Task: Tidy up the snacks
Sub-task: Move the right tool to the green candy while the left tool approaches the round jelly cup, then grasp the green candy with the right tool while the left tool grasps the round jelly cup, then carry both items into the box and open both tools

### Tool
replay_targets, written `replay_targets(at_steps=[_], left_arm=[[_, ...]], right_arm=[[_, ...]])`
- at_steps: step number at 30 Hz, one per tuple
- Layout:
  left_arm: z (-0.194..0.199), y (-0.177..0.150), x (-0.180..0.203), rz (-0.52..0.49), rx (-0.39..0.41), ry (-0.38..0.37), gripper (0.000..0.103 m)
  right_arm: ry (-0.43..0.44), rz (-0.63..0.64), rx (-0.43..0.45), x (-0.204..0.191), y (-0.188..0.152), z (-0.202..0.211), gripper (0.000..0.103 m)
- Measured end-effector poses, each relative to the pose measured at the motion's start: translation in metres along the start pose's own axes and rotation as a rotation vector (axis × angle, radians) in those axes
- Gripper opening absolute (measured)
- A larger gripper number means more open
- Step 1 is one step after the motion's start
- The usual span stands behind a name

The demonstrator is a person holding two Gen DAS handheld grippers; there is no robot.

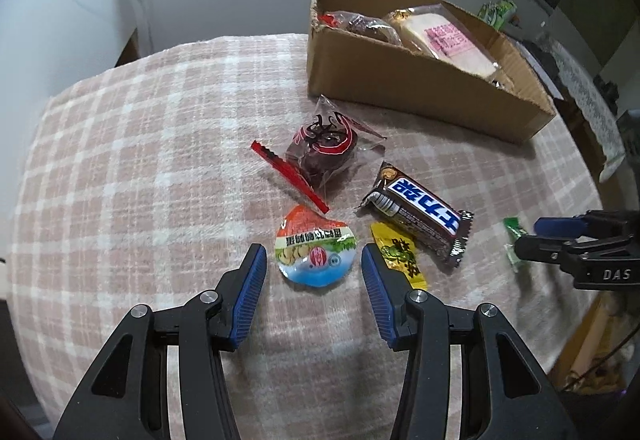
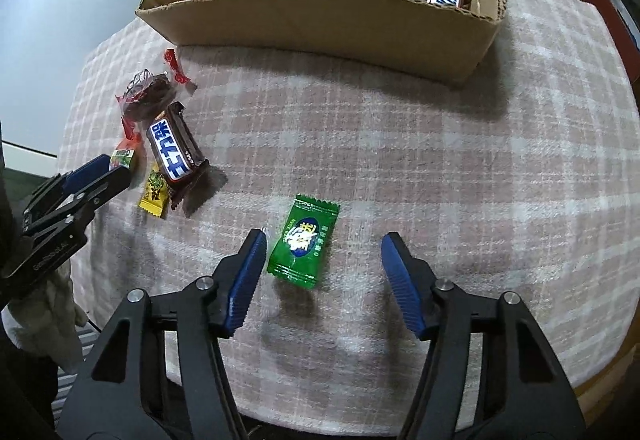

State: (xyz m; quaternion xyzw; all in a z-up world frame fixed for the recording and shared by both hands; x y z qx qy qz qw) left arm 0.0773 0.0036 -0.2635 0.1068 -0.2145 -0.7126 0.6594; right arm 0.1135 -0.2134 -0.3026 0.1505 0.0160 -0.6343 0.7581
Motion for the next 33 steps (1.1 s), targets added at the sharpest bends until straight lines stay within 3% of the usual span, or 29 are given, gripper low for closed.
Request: replay_targets(at_steps=[6,9,13,18,33], left_arm=[[-0.008,0.002,0.004,-0.025,-0.018,0.012,0.046],[-0.009,0.003,0.004,-0.031,-0.014,0.019,0.039],[-0.009,0.004,0.002,-0.025,-0.008,0.014,0.039],[-0.011,0.006,0.002,-0.022,-0.004,0.007,0.038],[0.014,0.005,-0.003,0.021,0.029,-0.033,0.037]], right_arm=[[-0.005,0.018,-0.001,-0.002,0.002,-0.001,0.057],[0.002,0.024,-0.004,-0.004,0.004,-0.003,0.049],[0.031,0.031,-0.008,-0.010,0.006,-0.004,0.031],[0.048,0.037,0.001,-0.013,0.008,-0.003,0.024],[0.121,-0.043,0.043,0.008,0.004,0.018,0.022]])
Point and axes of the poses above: each gripper's, at about its wrist camera, not at the fingertips, and z roughly against the way its jaws point, x to its right, y to its top, the point moved 3 cm from there along -z, roughly the way its jaws point, and after that the axes turned 2 degrees about x, right-handed, at the moved point
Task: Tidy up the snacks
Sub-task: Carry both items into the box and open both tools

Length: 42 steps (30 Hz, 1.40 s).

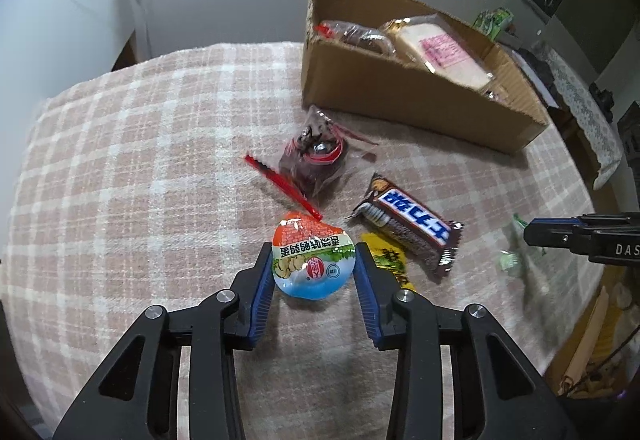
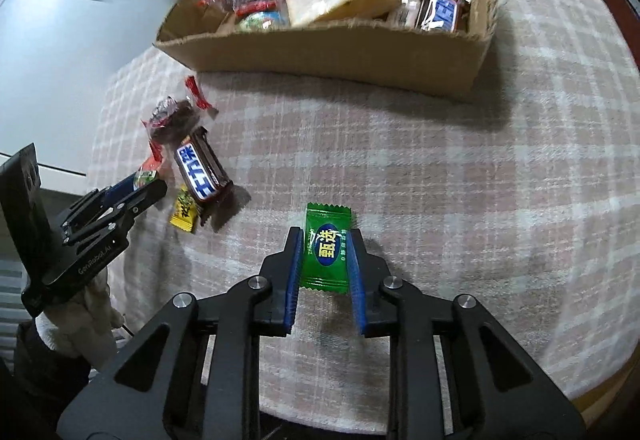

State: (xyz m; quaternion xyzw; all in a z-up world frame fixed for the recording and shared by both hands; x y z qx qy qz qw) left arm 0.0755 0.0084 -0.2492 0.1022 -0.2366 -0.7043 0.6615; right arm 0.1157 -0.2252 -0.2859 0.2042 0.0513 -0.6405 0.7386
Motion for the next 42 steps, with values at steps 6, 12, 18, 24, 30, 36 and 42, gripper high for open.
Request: replay_targets(at_steps=[6,12,18,24,30,36,42], left_arm=[[0.015,0.005,0.002,0.000,0.032,-0.019,0.037],[0.025,0.019,0.008,-0.001,0.065,-0.036,0.037],[0.034,0.033,0.017,-0.011,0.092,-0.056,0.037],[0.035,0.054,0.024,-0.029,0.121,-0.069,0.037],[0.032,0.084,0.032,-0.065,0.155,-0.059,0.037],[0.020,0.114,0.040,-0.091,0.160,-0.065,0.037],[0.003,0.134,0.050,-0.104,0.144,-0.074,0.037]], right_arm=[[-0.006,0.017,0.040,-0.001,0.005,0.017,0.022],[-0.008,0.022,0.070,0.001,0.011,0.029,0.022],[-0.015,0.034,0.103,-0.001,0.020,0.044,0.022],[-0.022,0.046,0.150,0.002,0.036,0.065,0.022],[-0.039,0.056,0.198,0.004,0.061,0.080,0.022],[-0.072,0.063,0.236,0.008,0.088,0.085,0.022],[-0.106,0.078,0.252,0.008,0.110,0.081,0.022]])
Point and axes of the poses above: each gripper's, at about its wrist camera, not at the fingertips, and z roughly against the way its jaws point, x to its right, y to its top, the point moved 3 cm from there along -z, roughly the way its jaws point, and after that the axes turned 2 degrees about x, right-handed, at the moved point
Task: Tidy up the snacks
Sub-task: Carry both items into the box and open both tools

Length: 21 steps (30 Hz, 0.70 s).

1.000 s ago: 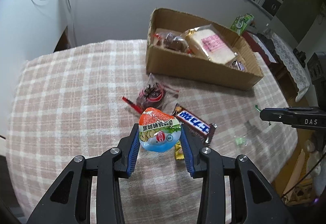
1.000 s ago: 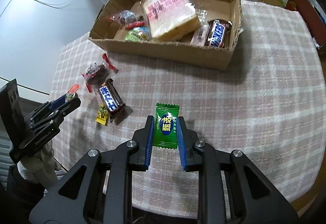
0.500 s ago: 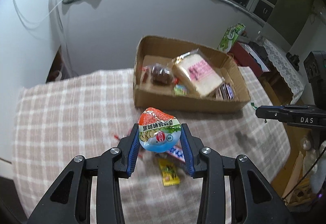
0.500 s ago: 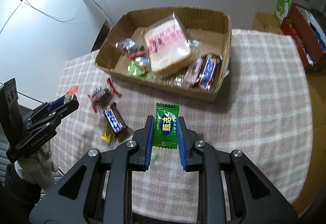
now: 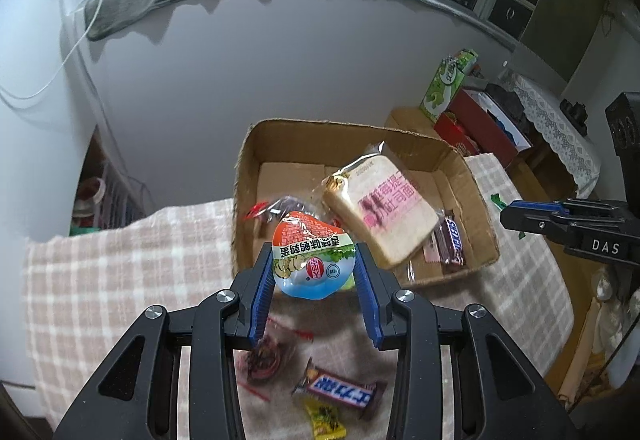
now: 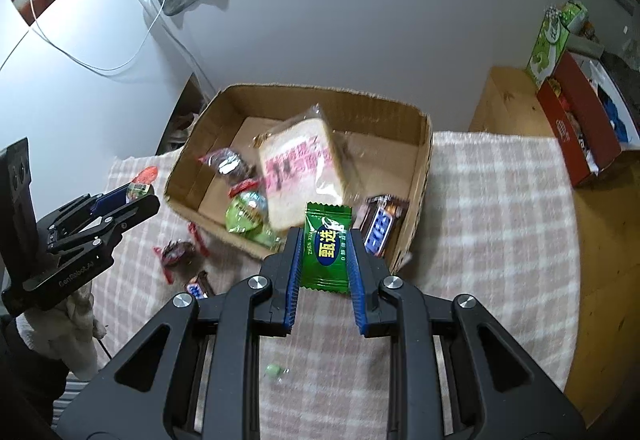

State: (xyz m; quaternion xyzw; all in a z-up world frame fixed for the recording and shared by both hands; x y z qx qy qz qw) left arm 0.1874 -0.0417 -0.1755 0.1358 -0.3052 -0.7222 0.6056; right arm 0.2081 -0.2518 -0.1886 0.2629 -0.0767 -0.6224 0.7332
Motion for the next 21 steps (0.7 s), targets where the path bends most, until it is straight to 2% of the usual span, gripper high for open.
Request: replay_targets(at_steps=[15,16,18,19,20,21], left_arm=[[-0.028,0.008,-0.009,0.017,-0.061,0.014,0.039],[-0.029,0.009,-0.008,0.014,-0.065,0.009,0.039],[-0.030,0.009,-0.008,0.010,-0.069,0.016,0.048],[-0.030,0.011,-0.007,0.008,-0.067,0.013,0.050],[-0.030,0.012,-0.006,0.007,-0.067,0.012,0.052],[-0.029,0.012,-0.006,0.009,-0.064,0.017,0.054]], right_arm=[[-0.024,-0.019,-0.031,0.017,0.011,-0.030,0.024],[-0.023,-0.020,-0.035,0.017,0.012,-0.030,0.027],[-0.030,-0.020,-0.034,0.017,0.013,-0.031,0.051],[-0.038,-0.017,-0.023,0.017,0.014,-0.030,0.070],[-0.037,-0.015,-0.010,0.016,0.015,-0.028,0.078],[-0.032,-0.012,0.002,0.015,0.015,-0.026,0.078]])
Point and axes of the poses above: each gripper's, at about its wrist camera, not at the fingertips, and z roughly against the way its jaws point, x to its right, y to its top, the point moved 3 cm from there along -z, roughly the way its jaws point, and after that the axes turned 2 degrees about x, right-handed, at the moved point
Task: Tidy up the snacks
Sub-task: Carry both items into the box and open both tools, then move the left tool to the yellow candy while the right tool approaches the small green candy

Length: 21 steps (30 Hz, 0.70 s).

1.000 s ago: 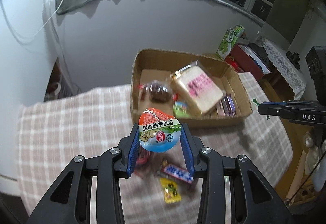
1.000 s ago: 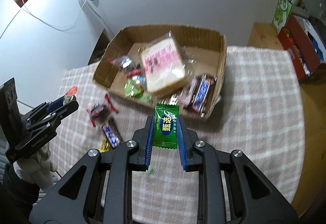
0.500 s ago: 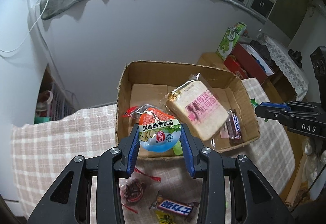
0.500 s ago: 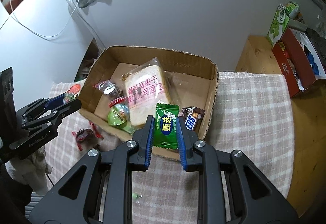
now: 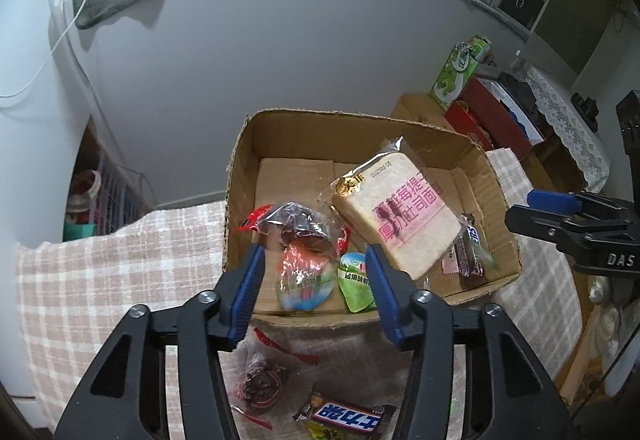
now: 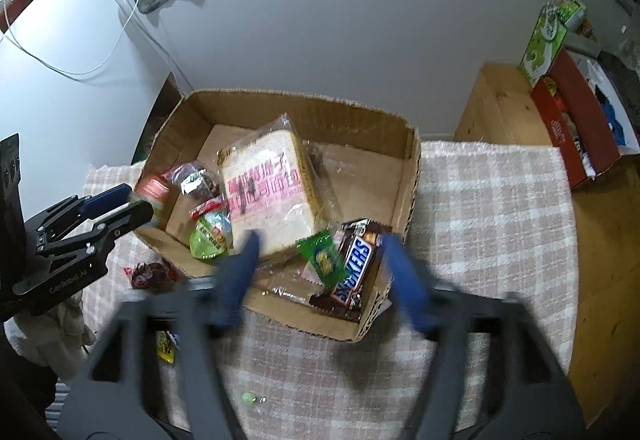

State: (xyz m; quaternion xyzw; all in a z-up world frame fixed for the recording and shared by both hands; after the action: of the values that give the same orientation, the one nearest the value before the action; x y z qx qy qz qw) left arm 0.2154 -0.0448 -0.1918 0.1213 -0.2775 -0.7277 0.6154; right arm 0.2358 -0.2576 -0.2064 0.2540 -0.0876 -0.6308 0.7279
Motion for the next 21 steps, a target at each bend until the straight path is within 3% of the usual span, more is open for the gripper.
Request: replay_targets(at_steps=[21], left_arm=[[0.033,-0.018,-0.006,0.019,0.035,-0.006,0.054]], right_arm=[[0.030,0.024,0.009,-0.013,-0.015,0.025,0.079]])
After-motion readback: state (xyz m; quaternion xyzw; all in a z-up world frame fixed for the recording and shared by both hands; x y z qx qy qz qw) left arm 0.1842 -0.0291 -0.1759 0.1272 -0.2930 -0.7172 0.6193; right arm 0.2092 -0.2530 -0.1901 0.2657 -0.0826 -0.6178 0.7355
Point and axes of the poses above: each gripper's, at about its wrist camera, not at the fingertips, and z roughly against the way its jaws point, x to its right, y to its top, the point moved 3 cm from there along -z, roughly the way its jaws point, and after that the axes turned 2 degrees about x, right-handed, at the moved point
